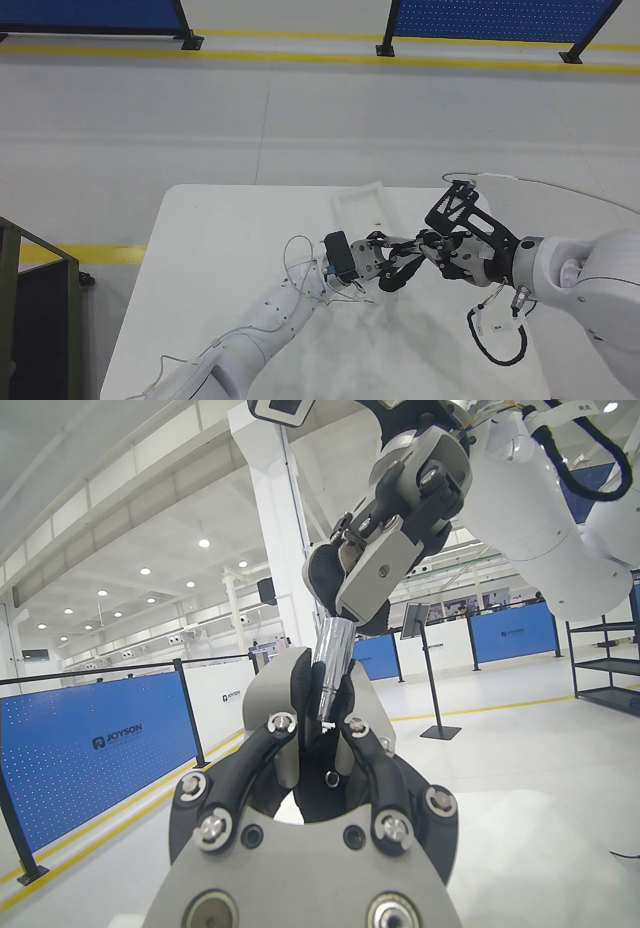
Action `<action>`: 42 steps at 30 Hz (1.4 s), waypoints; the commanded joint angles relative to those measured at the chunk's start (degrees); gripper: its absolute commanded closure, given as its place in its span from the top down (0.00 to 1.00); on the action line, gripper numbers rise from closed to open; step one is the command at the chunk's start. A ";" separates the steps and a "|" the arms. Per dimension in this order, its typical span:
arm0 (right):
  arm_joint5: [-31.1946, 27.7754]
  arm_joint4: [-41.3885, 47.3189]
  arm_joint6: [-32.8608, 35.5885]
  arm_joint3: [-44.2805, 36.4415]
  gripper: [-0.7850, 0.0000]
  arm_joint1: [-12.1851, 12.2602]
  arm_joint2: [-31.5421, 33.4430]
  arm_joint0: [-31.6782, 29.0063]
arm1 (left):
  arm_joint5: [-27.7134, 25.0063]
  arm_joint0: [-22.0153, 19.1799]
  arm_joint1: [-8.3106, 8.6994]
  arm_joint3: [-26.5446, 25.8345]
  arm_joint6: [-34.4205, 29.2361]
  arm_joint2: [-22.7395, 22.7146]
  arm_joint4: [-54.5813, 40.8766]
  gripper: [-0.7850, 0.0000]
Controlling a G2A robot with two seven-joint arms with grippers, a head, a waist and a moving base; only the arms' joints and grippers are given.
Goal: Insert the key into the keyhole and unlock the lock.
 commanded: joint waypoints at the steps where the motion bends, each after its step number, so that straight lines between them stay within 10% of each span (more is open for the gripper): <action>1: 0.04 -0.10 -0.16 0.00 1.00 0.02 -0.19 0.45 | -0.15 0.08 -0.04 0.09 -0.15 0.01 -0.09 0.00; 12: -2.76 -0.64 -0.44 0.00 1.00 0.30 0.69 2.03 | -0.95 0.41 0.04 0.43 -0.95 -0.05 -1.06 0.00; 29: -33.09 -14.73 -5.42 0.00 1.00 3.26 4.52 -4.63 | -7.65 1.82 1.74 -3.76 -7.65 -0.95 -3.68 0.00; 42: -38.48 -22.56 -10.82 0.00 1.00 4.36 6.17 -7.90 | -11.88 4.17 2.92 -8.61 -13.62 -2.43 -5.05 0.00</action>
